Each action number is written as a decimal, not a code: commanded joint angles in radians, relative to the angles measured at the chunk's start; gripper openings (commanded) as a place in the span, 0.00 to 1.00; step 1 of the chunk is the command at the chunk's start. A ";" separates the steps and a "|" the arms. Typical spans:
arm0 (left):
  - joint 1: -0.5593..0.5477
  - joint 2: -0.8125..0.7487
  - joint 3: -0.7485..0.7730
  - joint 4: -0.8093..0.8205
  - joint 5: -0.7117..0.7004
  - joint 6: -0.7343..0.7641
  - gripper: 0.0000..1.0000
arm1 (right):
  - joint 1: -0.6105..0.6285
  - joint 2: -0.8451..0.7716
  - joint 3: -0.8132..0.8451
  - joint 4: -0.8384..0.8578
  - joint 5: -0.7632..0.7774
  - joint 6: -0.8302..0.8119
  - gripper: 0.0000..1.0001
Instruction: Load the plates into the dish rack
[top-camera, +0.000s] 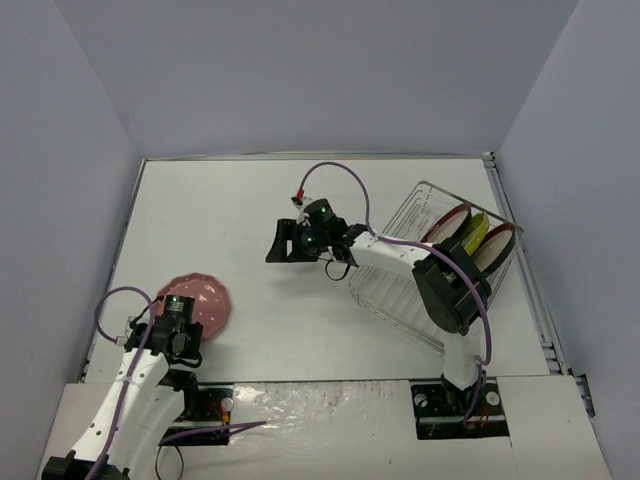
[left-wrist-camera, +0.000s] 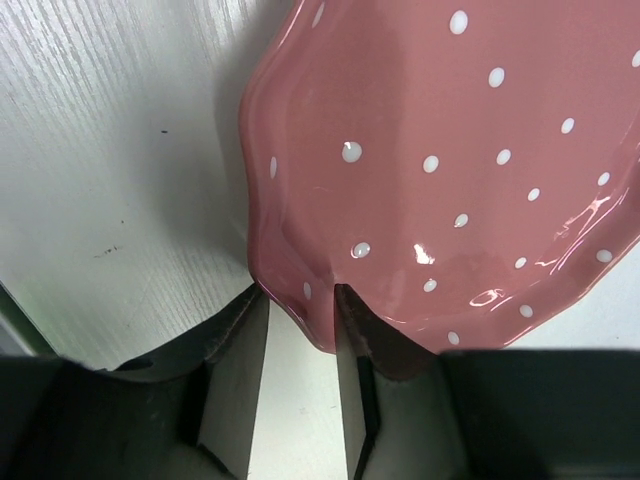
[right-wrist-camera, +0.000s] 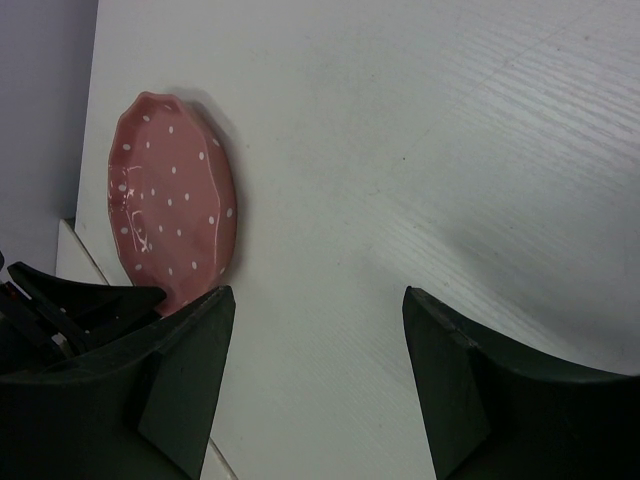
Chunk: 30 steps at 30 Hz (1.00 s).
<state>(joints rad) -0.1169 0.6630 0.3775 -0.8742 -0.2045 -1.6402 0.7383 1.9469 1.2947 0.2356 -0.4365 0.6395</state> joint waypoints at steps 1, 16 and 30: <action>0.002 0.046 0.025 0.020 -0.037 -0.017 0.23 | -0.008 -0.033 0.002 0.068 -0.031 0.004 0.64; 0.002 0.173 0.035 0.132 -0.026 0.003 0.16 | -0.022 -0.051 -0.020 0.076 -0.039 0.003 0.64; 0.022 0.175 -0.004 0.313 0.015 0.032 0.00 | -0.039 -0.061 -0.035 0.070 -0.039 -0.001 0.65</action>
<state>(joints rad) -0.1062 0.8372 0.3799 -0.6486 -0.2103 -1.6358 0.7084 1.9465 1.2499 0.2543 -0.4541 0.6395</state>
